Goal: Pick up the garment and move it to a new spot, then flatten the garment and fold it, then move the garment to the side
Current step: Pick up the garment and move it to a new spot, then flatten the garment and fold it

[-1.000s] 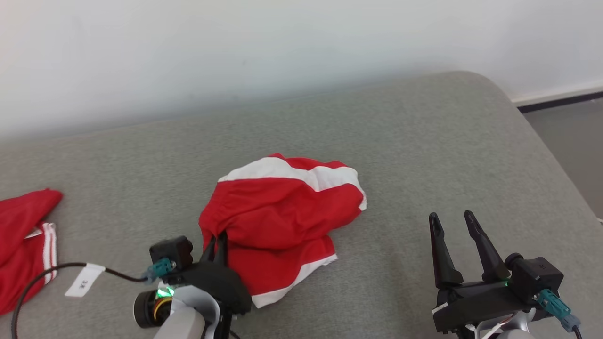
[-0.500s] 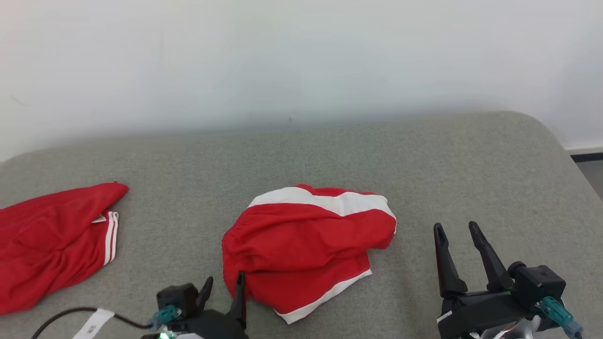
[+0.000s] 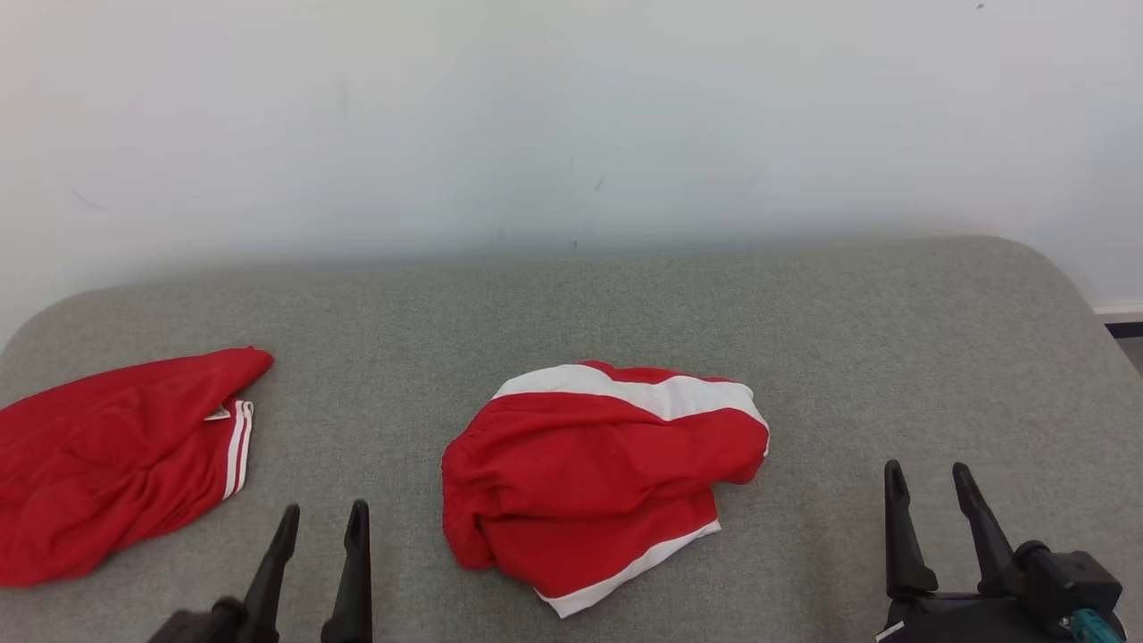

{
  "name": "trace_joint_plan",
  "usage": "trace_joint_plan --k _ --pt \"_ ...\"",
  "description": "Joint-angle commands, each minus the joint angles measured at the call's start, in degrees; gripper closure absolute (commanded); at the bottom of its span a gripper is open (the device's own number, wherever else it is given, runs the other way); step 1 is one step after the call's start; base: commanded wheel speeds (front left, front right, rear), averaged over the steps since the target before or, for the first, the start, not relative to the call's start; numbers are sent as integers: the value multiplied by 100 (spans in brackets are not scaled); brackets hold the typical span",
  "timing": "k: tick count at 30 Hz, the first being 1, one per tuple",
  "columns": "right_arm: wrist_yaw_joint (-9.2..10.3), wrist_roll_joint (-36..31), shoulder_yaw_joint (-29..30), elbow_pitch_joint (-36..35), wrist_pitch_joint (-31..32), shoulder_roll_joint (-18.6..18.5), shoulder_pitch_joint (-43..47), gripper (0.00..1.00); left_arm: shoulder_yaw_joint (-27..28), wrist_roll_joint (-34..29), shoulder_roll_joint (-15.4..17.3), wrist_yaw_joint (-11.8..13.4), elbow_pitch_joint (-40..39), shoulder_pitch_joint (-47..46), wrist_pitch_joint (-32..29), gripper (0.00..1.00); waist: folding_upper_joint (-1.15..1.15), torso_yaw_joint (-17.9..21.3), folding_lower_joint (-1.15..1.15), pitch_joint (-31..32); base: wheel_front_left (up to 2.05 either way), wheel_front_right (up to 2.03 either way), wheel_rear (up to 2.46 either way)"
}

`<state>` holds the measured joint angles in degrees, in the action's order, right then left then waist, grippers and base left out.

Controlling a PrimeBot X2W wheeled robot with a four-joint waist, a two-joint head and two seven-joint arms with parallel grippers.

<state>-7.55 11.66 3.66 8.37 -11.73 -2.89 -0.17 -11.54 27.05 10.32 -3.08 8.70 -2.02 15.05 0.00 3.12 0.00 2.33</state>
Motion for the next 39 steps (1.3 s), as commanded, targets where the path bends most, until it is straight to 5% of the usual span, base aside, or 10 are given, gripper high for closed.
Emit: trace_joint_plan --k 1,13,39 --pt "12 -43 4 88 -52 2 57 0 156 -70 -79 -140 -116 241 23 0 0 -6 0 7 0 0 0" --pt "12 -396 -273 741 -250 1 200 0 1294 -571 -135 -399 -1 847 25 0 0 -110 0 75 0 0 0" --pt "12 -331 -546 782 -269 1 45 0 1220 -690 -132 -442 390 861 26 0 0 -376 0 17 0 0 0"
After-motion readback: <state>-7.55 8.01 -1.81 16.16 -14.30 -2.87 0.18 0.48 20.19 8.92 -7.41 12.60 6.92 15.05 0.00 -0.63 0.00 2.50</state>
